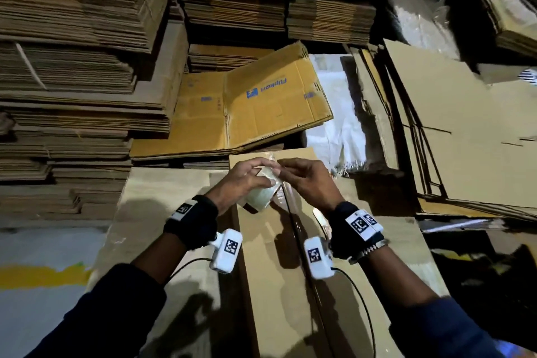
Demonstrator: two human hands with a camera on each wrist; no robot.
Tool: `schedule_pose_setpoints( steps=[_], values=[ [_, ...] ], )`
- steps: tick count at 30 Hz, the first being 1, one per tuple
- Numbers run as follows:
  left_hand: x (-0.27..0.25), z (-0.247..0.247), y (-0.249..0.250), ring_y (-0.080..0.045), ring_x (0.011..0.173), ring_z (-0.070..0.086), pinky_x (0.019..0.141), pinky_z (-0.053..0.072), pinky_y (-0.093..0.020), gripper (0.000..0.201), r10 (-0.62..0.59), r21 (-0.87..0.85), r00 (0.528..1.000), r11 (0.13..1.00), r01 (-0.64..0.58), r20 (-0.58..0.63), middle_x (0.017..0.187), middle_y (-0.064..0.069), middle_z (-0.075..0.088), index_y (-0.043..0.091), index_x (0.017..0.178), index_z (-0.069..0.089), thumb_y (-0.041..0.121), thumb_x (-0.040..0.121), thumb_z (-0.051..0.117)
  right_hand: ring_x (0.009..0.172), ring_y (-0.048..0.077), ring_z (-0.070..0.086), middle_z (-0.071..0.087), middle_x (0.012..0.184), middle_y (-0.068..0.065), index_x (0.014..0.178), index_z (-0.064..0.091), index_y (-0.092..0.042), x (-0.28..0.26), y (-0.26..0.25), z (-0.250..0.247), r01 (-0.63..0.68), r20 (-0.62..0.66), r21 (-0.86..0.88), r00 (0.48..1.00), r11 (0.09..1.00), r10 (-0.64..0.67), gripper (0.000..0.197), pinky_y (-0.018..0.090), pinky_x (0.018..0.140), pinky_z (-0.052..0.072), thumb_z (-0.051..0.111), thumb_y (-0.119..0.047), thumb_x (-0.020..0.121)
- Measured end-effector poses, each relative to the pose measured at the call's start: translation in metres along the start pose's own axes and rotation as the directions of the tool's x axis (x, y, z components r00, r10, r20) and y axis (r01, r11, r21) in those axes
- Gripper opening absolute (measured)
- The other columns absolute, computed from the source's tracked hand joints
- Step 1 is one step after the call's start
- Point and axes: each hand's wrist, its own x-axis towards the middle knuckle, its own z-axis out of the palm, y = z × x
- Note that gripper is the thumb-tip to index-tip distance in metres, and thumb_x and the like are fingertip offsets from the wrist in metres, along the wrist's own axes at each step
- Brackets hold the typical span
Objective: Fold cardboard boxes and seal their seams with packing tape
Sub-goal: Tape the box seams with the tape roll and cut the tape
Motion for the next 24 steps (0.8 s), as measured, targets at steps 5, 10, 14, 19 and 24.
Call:
schedule_pose_setpoints(
  steps=[5, 10, 14, 19, 24],
  values=[
    [0.017, -0.011, 0.006, -0.029, 0.103, 0.073, 0.085, 0.058, -0.053, 0.033, -0.054, 0.086, 0.998, 0.995, 0.05, 0.042, 0.121, 0.0, 0.074, 0.027, 0.122, 0.072, 0.012, 0.093, 0.073, 0.093, 0.011, 0.076, 0.08, 0.101, 0.005, 0.114, 0.079, -0.007, 0.02, -0.001, 0.008, -0.069, -0.175, 0.106, 0.981, 0.992, 0.087, 0.028, 0.029, 0.085, 0.058, 0.083, -0.015, 0.087],
    [0.027, -0.014, 0.016, -0.025, 0.107, 0.072, 0.079, 0.06, -0.036, 0.05, -0.088, 0.192, 0.995, 0.978, 0.079, 0.038, 0.125, -0.001, 0.071, 0.028, 0.143, 0.059, 0.022, 0.095, 0.073, 0.085, 0.013, 0.077, 0.08, 0.086, -0.001, 0.095, 0.084, -0.012, 0.028, -0.009, 0.011, -0.044, -0.271, 0.054, 0.961, 0.998, 0.057, 0.013, 0.025, 0.08, 0.061, 0.085, -0.012, 0.082],
    [0.03, -0.021, 0.025, -0.02, 0.105, 0.072, 0.09, 0.06, -0.035, 0.055, -0.083, 0.186, 0.996, 0.979, 0.086, -0.028, 0.125, -0.004, 0.07, 0.023, 0.147, 0.054, 0.03, 0.097, 0.073, 0.078, 0.019, 0.075, 0.079, 0.085, 0.009, 0.093, 0.082, -0.007, 0.033, -0.004, 0.007, -0.092, -0.279, 0.223, 0.948, 0.97, 0.154, 0.012, 0.028, 0.069, 0.059, 0.085, -0.011, 0.082],
    [0.032, -0.027, 0.032, -0.012, 0.09, 0.075, 0.078, 0.062, -0.036, 0.045, 0.036, 0.52, 0.998, 0.852, -0.055, 0.047, 0.108, 0.008, 0.078, 0.028, 0.129, 0.072, 0.048, 0.09, 0.079, 0.075, 0.022, 0.072, 0.078, 0.088, 0.019, 0.093, 0.079, 0.005, 0.036, -0.002, 0.008, -0.156, -0.249, 0.379, 0.932, 0.912, 0.263, 0.01, 0.026, 0.068, 0.058, 0.08, -0.001, 0.084],
    [0.038, -0.04, 0.046, -0.011, 0.09, 0.073, 0.079, 0.063, -0.04, 0.046, 0.094, 0.649, 0.994, 0.753, -0.108, 0.057, 0.107, 0.005, 0.078, 0.023, 0.122, 0.077, 0.05, 0.085, 0.082, 0.075, 0.024, 0.07, 0.077, 0.088, 0.018, 0.095, 0.078, 0.005, 0.043, -0.003, 0.017, -0.169, -0.242, 0.492, 0.916, 0.854, 0.321, 0.011, 0.031, 0.073, 0.061, 0.078, 0.004, 0.084]
  ],
)
